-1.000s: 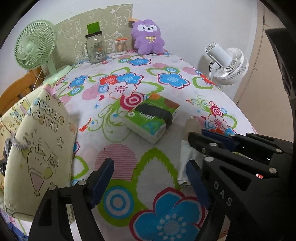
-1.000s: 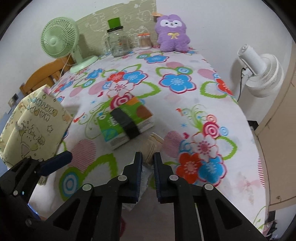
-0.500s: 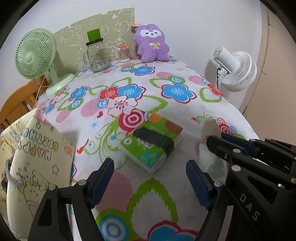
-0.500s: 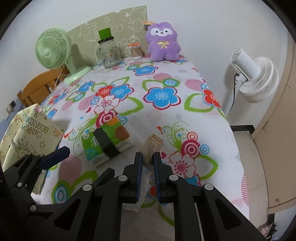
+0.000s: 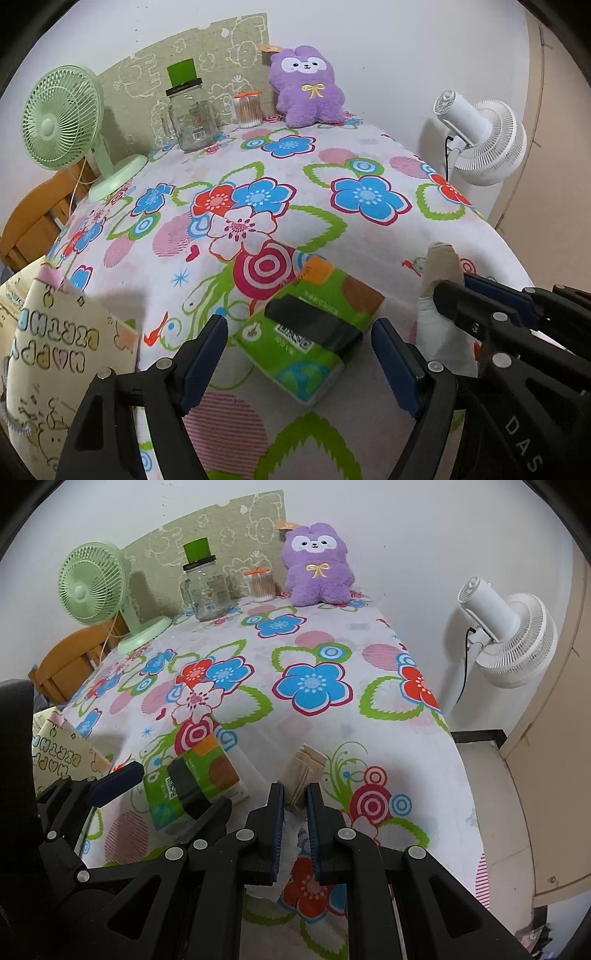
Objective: Organize soft objects
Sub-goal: 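Grasp the green tissue pack with the left gripper while the right gripper grasps the white cloth roll, then lift the tissue pack with the left gripper while the right gripper lifts the cloth roll toward the fabric box, then lower the tissue pack into the fabric box while the right gripper lowers the cloth roll in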
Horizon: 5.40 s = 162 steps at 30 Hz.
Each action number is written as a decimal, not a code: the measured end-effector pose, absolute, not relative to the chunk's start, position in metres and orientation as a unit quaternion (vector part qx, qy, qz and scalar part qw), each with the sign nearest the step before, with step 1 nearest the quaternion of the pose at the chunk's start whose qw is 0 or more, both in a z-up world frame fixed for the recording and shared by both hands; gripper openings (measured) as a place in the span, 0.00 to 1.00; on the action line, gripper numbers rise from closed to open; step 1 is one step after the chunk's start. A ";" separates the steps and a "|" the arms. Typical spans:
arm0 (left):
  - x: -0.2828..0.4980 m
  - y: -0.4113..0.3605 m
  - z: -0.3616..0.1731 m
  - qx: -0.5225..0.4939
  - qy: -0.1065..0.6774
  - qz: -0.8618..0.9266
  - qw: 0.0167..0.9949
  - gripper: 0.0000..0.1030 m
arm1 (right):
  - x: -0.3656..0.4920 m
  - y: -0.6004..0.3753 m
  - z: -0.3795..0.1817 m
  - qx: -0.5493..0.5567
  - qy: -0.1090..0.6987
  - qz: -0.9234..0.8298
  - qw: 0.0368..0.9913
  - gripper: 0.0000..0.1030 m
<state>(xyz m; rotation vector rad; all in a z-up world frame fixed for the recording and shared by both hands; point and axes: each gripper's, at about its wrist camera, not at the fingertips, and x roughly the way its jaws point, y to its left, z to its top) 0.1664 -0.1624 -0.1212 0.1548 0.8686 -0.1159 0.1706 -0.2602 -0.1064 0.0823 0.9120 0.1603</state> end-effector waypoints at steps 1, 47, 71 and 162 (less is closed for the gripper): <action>0.167 -0.162 -0.122 0.075 0.420 -0.058 0.902 0.79 | 0.172 -0.261 -0.107 0.040 0.440 0.077 0.894 0.15; 0.115 -0.127 -0.124 0.047 0.441 -0.058 0.894 0.63 | 0.143 -0.226 -0.119 0.031 0.475 0.080 0.876 0.18; 0.078 -0.121 -0.073 0.044 0.381 -0.067 0.921 0.63 | 0.100 -0.220 -0.061 0.017 0.410 0.071 0.909 0.18; 0.090 0.059 -0.043 -0.003 0.380 0.050 0.924 0.63 | 0.112 -0.034 -0.010 -0.035 0.372 0.220 0.901 0.18</action>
